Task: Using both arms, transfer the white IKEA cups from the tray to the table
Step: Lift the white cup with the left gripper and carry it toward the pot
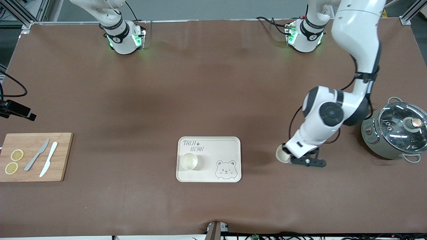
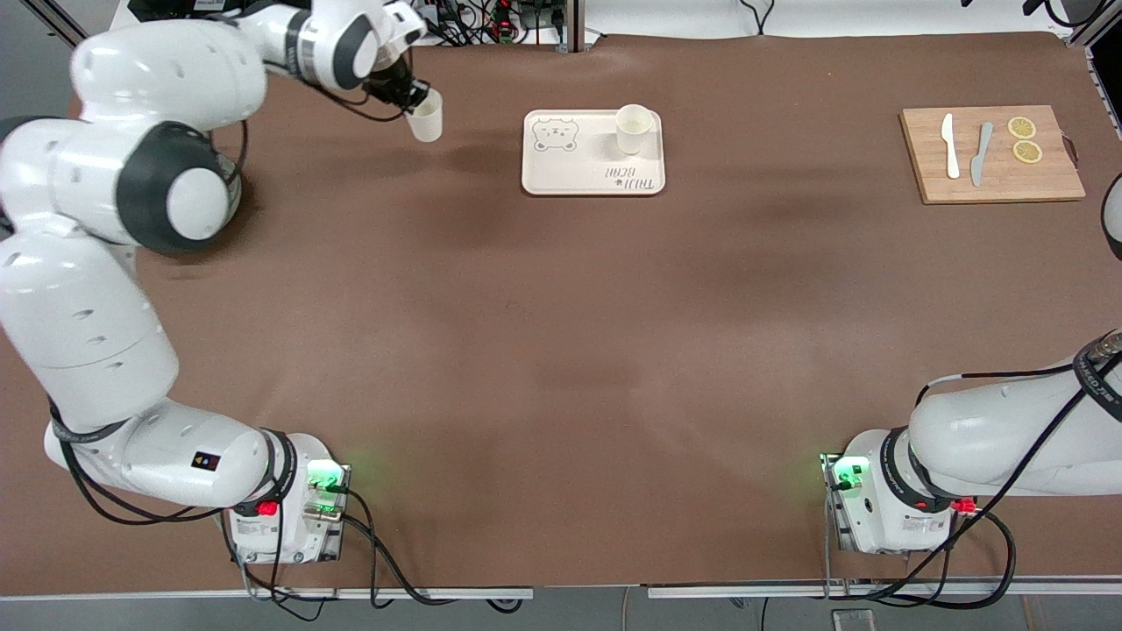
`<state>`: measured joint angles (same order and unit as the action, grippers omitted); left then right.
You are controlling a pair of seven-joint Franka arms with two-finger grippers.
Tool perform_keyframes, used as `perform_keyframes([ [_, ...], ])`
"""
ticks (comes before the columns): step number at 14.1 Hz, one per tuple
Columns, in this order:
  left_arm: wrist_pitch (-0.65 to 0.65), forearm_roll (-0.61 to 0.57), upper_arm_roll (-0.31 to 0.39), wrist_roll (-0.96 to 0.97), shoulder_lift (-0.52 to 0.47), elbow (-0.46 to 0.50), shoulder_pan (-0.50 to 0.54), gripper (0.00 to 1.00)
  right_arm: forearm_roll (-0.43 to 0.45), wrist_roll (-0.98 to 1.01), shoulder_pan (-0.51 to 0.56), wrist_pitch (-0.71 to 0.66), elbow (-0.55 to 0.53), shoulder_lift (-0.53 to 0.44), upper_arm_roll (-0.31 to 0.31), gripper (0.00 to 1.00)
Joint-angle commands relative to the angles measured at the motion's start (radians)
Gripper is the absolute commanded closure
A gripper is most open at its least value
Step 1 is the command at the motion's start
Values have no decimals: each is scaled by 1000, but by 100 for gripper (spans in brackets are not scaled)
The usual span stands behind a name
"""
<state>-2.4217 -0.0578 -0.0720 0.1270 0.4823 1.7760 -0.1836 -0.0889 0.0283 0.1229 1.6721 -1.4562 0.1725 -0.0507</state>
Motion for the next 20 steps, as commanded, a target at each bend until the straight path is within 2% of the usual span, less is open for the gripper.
perform_keyframes([
  [1, -146, -10, -110, -62, -103, 221, 139, 100, -5, 5, 23, -6, 8, -4, 9, 0],
  [4, -298, -11, -207, -108, -131, 370, 272, 100, 1, 5, 21, -11, 5, 2, 9, 0],
  [9, -410, -11, -347, -242, -120, 476, 498, 100, -14, -96, 3, -68, 5, -8, 21, 0],
  [11, -421, -11, -351, -259, -113, 479, 513, 100, -19, -236, -58, -72, 2, -8, 49, 0],
  [13, -424, -11, -351, -260, -106, 477, 515, 100, -8, -442, -174, -8, 4, -2, 51, 0],
  [20, -490, -17, -351, -282, -64, 476, 529, 100, -11, -838, -422, 165, -4, 91, 51, 0],
])
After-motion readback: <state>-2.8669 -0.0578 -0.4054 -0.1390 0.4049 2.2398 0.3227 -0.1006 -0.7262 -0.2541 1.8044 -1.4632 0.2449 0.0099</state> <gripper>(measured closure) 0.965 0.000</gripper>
